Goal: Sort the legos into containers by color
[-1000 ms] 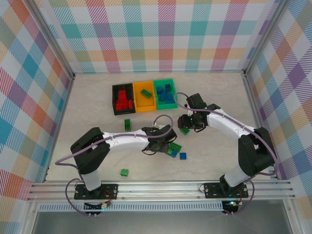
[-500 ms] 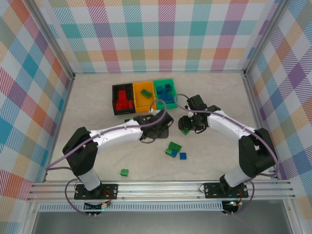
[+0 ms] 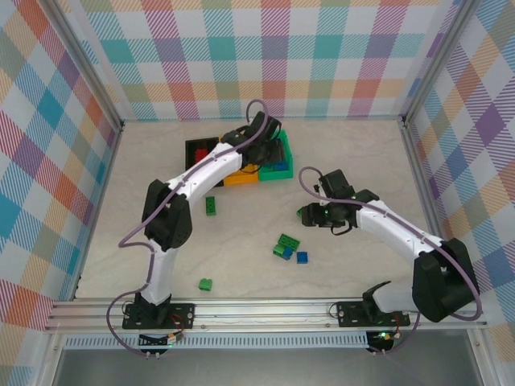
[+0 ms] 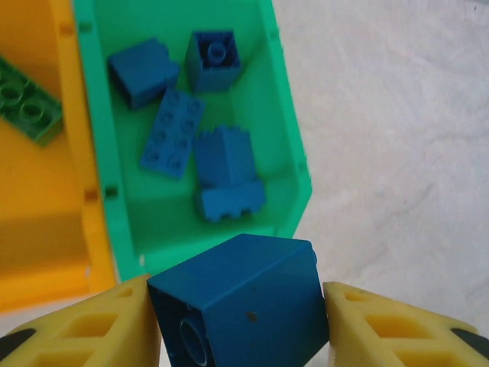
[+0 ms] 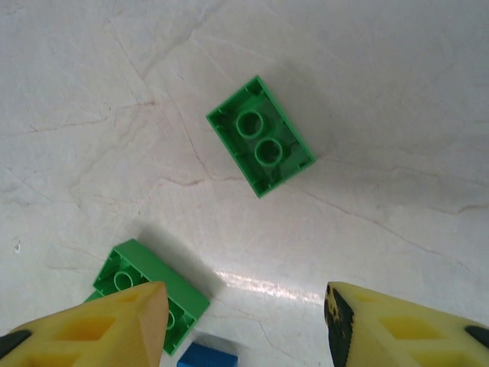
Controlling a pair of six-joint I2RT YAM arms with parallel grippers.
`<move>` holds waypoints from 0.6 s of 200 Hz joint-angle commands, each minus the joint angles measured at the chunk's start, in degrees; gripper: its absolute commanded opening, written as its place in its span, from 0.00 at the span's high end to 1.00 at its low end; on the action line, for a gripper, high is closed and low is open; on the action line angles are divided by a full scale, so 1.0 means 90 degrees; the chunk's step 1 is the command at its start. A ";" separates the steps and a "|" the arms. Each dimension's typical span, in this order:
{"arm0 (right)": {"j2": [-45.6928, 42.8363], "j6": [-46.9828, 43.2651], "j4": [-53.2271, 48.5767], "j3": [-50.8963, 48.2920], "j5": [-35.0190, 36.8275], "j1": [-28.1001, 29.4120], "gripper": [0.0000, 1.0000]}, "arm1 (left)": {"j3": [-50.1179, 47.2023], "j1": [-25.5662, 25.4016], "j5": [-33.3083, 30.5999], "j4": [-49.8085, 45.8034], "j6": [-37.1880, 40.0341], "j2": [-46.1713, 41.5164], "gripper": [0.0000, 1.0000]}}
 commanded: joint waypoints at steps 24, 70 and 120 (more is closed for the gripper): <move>-0.0377 0.0126 -0.0179 -0.0156 -0.0134 0.0024 0.43 | 0.1739 0.0295 0.0307 -0.0931 0.0240 0.0995 0.35; -0.0232 0.0223 0.0008 -0.0285 -0.0443 0.0024 0.42 | -0.0150 0.0198 0.0545 0.0251 0.0008 -0.0215 0.32; 0.0003 0.0307 0.0125 -0.0327 -0.0793 0.0024 0.42 | -0.3767 0.0025 0.0968 0.2602 -0.0552 -0.2310 0.31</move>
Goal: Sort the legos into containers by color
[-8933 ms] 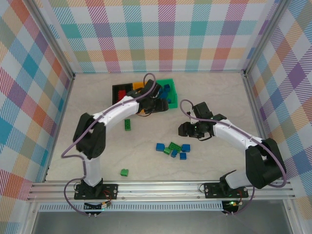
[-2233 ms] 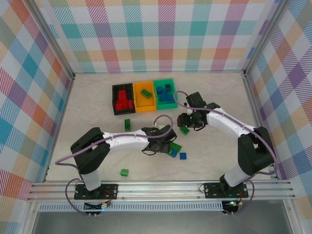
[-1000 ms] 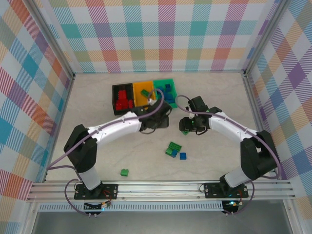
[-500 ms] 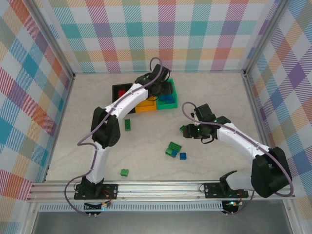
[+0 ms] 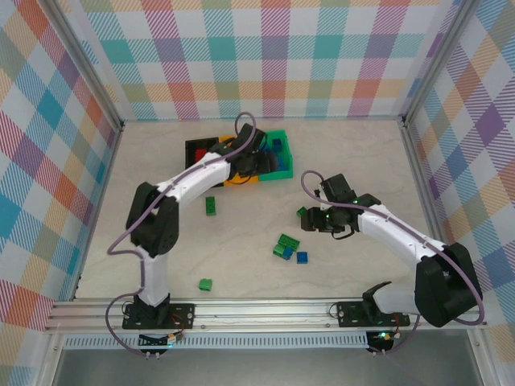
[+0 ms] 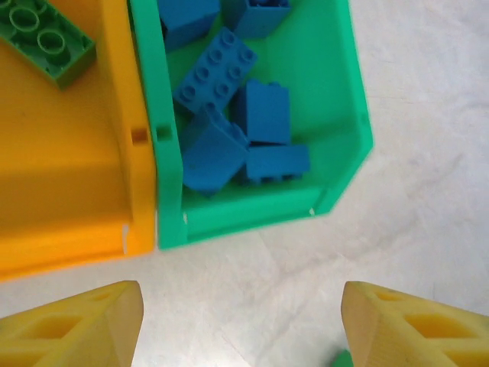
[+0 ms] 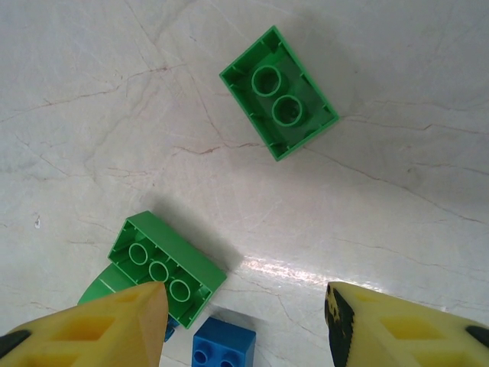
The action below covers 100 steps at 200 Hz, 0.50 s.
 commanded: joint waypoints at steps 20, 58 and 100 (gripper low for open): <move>0.0152 0.0095 0.0055 -0.0127 -0.0480 0.0024 0.42 | -0.2152 -0.0198 0.0460 0.1924 -0.0560 -0.1600 0.31; -0.0066 0.0188 -0.0111 -0.0377 -0.0671 0.0048 0.42 | -0.3417 -0.0505 0.0341 0.2331 -0.0621 -0.2561 0.32; -0.0308 0.0355 -0.0345 -0.0603 -0.0756 0.0107 0.42 | -0.4065 -0.0753 0.0312 0.2447 -0.0783 -0.2924 0.32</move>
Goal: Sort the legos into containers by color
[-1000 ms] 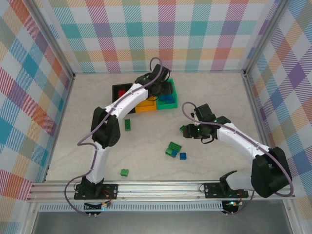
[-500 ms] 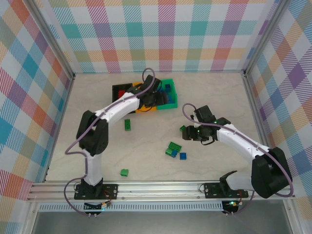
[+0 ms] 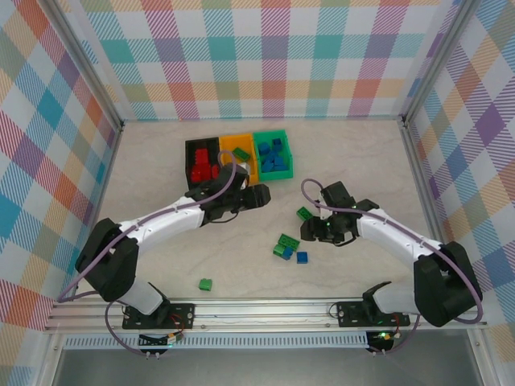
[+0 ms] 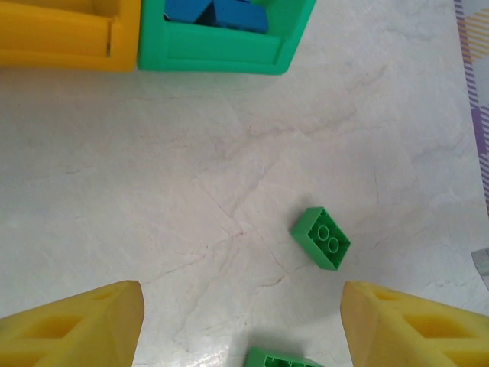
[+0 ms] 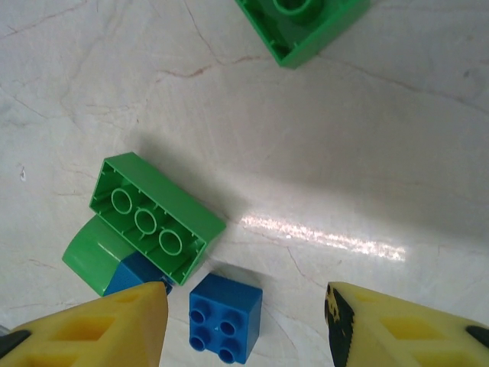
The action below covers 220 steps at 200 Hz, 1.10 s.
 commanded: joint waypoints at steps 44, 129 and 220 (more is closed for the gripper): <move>-0.0516 0.0453 -0.0496 -0.0400 -0.0246 0.0356 0.43 | -0.0830 -0.0306 -0.0163 0.0724 -0.0326 -0.0501 0.32; -0.0241 0.1080 -0.0259 -0.0607 -0.0003 0.1215 0.42 | -0.1398 -0.0440 -0.0355 0.0968 -0.0454 -0.0916 0.32; 0.0836 0.1131 0.0094 -0.0159 0.0518 0.1619 0.43 | -0.1759 -0.0492 -0.0552 0.0747 -0.0560 -0.1437 0.32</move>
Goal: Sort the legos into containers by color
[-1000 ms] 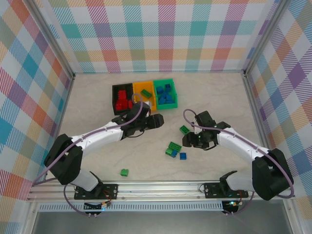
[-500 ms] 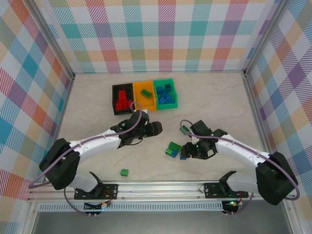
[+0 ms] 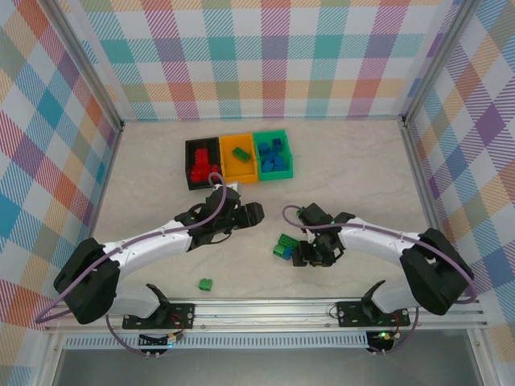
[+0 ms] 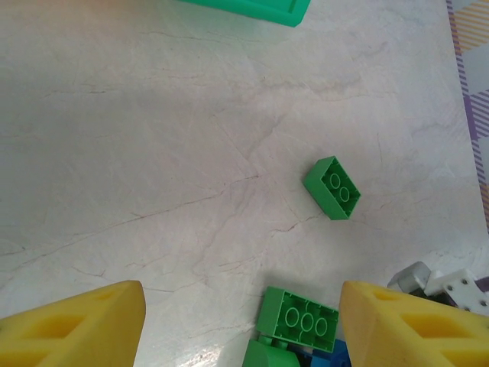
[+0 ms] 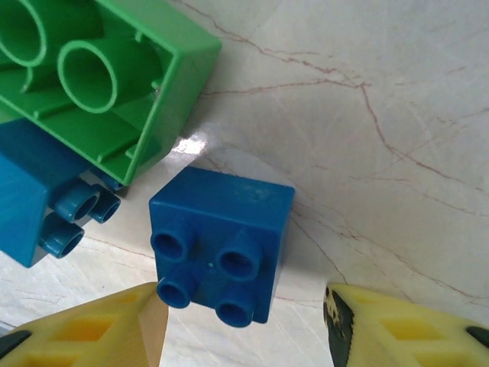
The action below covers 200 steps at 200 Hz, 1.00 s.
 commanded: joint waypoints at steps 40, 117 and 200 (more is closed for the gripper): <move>0.0425 0.0050 0.0267 0.0367 0.0479 0.0096 0.60 | -0.0139 -0.0078 -0.0311 -0.0247 -0.0047 -0.0486 0.32; 0.0178 -0.0228 -0.0136 0.0825 0.0846 0.0088 0.69 | -0.0379 -0.0087 -0.0540 -0.0506 -0.0114 -0.0942 0.32; 0.0464 -0.0394 -0.0509 0.1093 0.1220 0.0077 0.44 | -0.0441 -0.0083 -0.0709 -0.0701 -0.0101 -0.1134 0.32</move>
